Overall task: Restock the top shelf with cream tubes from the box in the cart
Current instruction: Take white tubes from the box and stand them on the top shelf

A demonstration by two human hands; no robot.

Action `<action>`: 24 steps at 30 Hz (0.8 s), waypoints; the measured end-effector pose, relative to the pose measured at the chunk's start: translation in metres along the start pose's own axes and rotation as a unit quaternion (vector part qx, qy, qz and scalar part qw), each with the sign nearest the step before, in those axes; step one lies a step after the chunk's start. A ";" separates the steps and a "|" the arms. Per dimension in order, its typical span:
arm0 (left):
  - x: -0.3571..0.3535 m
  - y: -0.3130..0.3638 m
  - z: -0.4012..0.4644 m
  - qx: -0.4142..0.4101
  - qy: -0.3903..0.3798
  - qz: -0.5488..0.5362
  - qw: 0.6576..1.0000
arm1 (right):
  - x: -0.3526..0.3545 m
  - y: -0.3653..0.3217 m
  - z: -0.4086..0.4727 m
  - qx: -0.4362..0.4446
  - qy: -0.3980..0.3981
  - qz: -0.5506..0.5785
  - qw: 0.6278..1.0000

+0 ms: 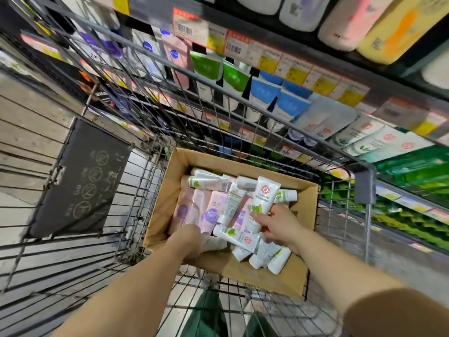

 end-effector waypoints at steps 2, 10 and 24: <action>0.024 0.002 -0.009 -0.022 0.016 -0.002 1.000 | 0.003 0.000 -0.010 -0.002 -0.002 -0.003 1.000; 0.159 0.014 -0.085 -0.226 0.020 -0.219 0.949 | 0.006 -0.040 -0.074 -0.028 -0.077 0.138 0.987; 0.224 0.209 -0.265 -0.334 -0.058 -0.551 0.762 | 0.146 -0.077 -0.259 0.224 -0.061 0.309 0.923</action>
Point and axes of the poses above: each hand's wrist, its own z-axis towards the middle knuckle, its own x-axis out of the back of the hand, y = z × x, the point moved 7 cm from there along z, towards the middle knuckle, and after that the axes turned 10 degrees about z, right-handed, at the moved point
